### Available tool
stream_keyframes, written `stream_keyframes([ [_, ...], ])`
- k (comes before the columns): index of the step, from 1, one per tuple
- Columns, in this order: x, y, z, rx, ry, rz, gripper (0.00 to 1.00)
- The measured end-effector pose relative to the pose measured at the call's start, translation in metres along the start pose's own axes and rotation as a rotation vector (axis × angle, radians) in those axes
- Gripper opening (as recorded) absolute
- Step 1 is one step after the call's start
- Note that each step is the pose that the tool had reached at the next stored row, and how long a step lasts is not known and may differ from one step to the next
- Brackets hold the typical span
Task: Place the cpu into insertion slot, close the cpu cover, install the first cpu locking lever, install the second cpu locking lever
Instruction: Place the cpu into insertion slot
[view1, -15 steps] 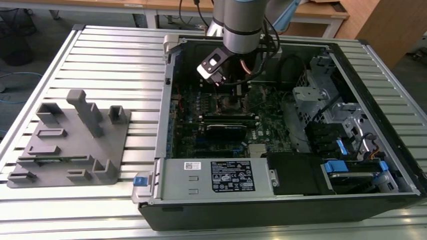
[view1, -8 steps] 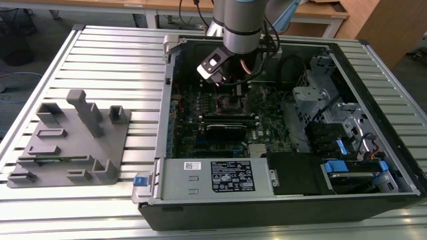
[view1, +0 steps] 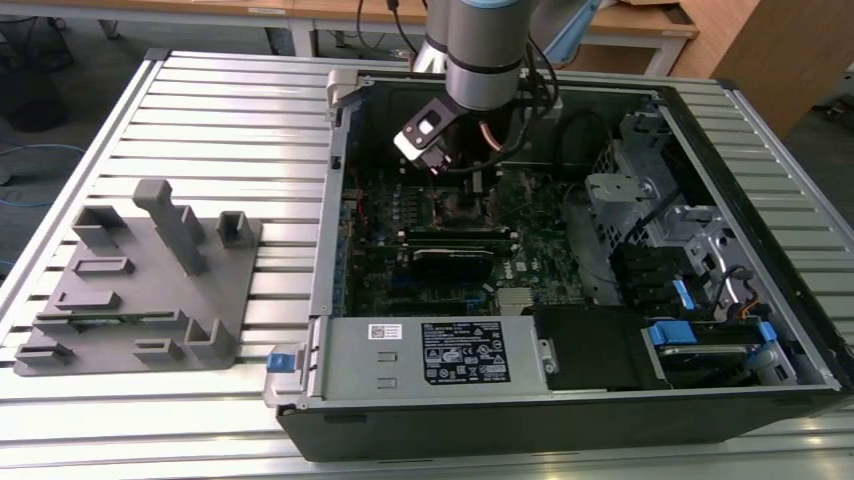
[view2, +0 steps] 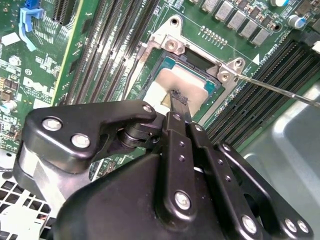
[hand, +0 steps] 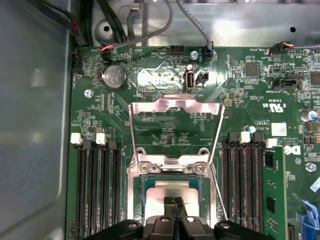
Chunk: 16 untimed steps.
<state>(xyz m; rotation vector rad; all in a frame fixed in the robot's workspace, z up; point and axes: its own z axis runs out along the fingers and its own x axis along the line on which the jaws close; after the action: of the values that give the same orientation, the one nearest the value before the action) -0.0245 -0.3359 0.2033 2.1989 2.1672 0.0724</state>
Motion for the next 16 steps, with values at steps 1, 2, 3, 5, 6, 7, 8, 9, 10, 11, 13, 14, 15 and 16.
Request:
stream_keyframes([
  [1, 0.0011, 0.0, 0.0, 0.0, -0.0001, 0.0, 0.1],
  [2, 0.0019, -0.0001, 0.0001, 0.0001, -0.0002, 0.0, 0.1],
  [3, 0.0025, -0.0002, 0.0004, 0.0001, -0.0001, 0.0, 0.1],
  [5, 0.0027, -0.0006, 0.0015, 0.0001, -0.0002, 0.001, 0.1],
  [6, 0.0027, -0.001, 0.0023, 0.0002, -0.0003, 0.001, 0.1],
  [7, 0.0026, -0.0014, 0.0034, 0.0005, -0.0008, 0.002, 0.1],
  [8, 0.0024, -0.0018, 0.0042, 0.0011, -0.002, 0.002, 0.1],
  [9, 0.0023, -0.0019, 0.005, 0.0013, -0.0025, 0.002, 0.1],
  [10, 0.0023, -0.002, 0.0053, 0.0011, -0.0023, 0.002, 0.1],
  [11, 0.0024, -0.0019, 0.0056, 0.0007, -0.0017, 0.002, 0.1],
  [13, 0.0024, -0.002, 0.0057, 0.0004, -0.0011, 0.002, 0.1],
  [14, 0.0024, -0.002, 0.0057, 0.0005, -0.0012, 0.003, 0.1],
  [15, 0.0024, -0.002, 0.0057, 0.0006, -0.0013, 0.002, 0.1],
  [16, 0.0024, -0.002, 0.0057, 0.0006, -0.0013, 0.002, 0.1],
])
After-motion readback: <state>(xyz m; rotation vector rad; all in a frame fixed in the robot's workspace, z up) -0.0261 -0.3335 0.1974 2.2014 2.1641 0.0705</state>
